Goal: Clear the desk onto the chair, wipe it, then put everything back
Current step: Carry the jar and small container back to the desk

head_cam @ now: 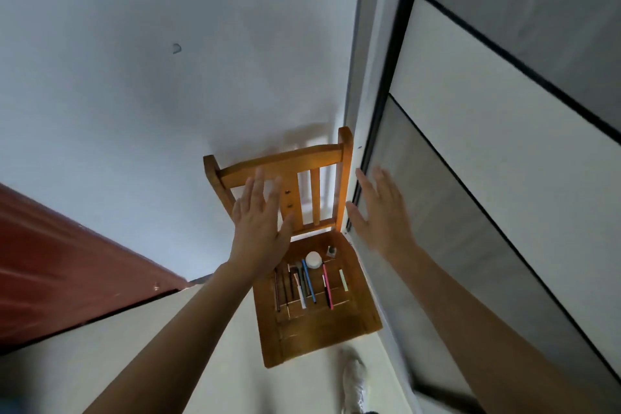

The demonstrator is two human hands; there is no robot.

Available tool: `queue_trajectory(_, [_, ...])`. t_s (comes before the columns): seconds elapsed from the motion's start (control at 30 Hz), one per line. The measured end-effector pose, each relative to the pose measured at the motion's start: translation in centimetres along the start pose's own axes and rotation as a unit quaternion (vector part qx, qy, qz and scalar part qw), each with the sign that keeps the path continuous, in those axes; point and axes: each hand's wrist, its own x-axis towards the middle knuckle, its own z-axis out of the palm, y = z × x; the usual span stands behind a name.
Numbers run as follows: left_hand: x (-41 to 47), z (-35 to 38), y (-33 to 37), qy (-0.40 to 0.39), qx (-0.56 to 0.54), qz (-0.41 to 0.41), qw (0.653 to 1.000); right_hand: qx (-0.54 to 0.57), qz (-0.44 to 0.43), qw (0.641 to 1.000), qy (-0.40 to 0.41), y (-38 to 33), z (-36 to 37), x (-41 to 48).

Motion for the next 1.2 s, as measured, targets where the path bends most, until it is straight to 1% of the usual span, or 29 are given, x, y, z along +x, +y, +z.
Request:
queue_trajectory(0.13, [2.1,4.9,-1.3,-0.060,-0.014,-0.007,0.998,-0.002,-0.003,1.000,-0.028,1.8,4.5,3.1])
queue_trajectory(0.23, [2.5,9.1,-3.1,-0.099,-0.011,0.005,0.995,0.025,0.009,0.999,-0.042,2.8,8.4,3.8])
queue_trajectory(0.3, [2.5,12.6,-4.5,-0.124,-0.012,-0.002,0.992,0.040,0.020,0.998,-0.052,3.7,11.9,3.6])
queue_trajectory(0.57, [1.6,30.0,-10.7,-0.214,-0.059,-0.058,0.973,0.077,0.074,0.984,-0.145,8.9,29.2,0.7])
queue_trajectory(0.67, [1.6,36.6,-12.5,-0.233,-0.079,-0.078,0.966,0.111,0.070,0.979,-0.156,10.3,34.6,0.4])
queue_trajectory(0.73, [1.5,40.2,-13.5,-0.245,-0.074,-0.072,0.964,0.142,0.063,0.977,-0.148,11.2,37.6,0.3])
queue_trajectory(0.83, [1.1,44.1,-14.6,-0.263,-0.054,-0.044,0.962,0.116,0.056,0.977,-0.173,12.1,41.0,0.0])
queue_trajectory(0.9, [0.9,45.7,-15.0,-0.261,-0.044,-0.025,0.964,0.057,0.072,0.973,-0.214,12.3,42.6,-0.4])
queue_trajectory(0.97, [0.9,46.4,-15.2,-0.227,-0.055,-0.037,0.972,0.039,0.094,0.971,-0.214,12.4,43.4,-0.5])
queue_trajectory(1.1, [0.9,44.1,-14.4,-0.170,-0.119,-0.108,0.972,0.107,0.117,0.976,-0.148,12.0,41.5,-0.7])
queue_trajectory(1.2, [0.9,38.1,-12.2,-0.137,-0.160,-0.160,0.965,0.157,0.114,0.975,-0.109,10.3,36.3,-1.2])
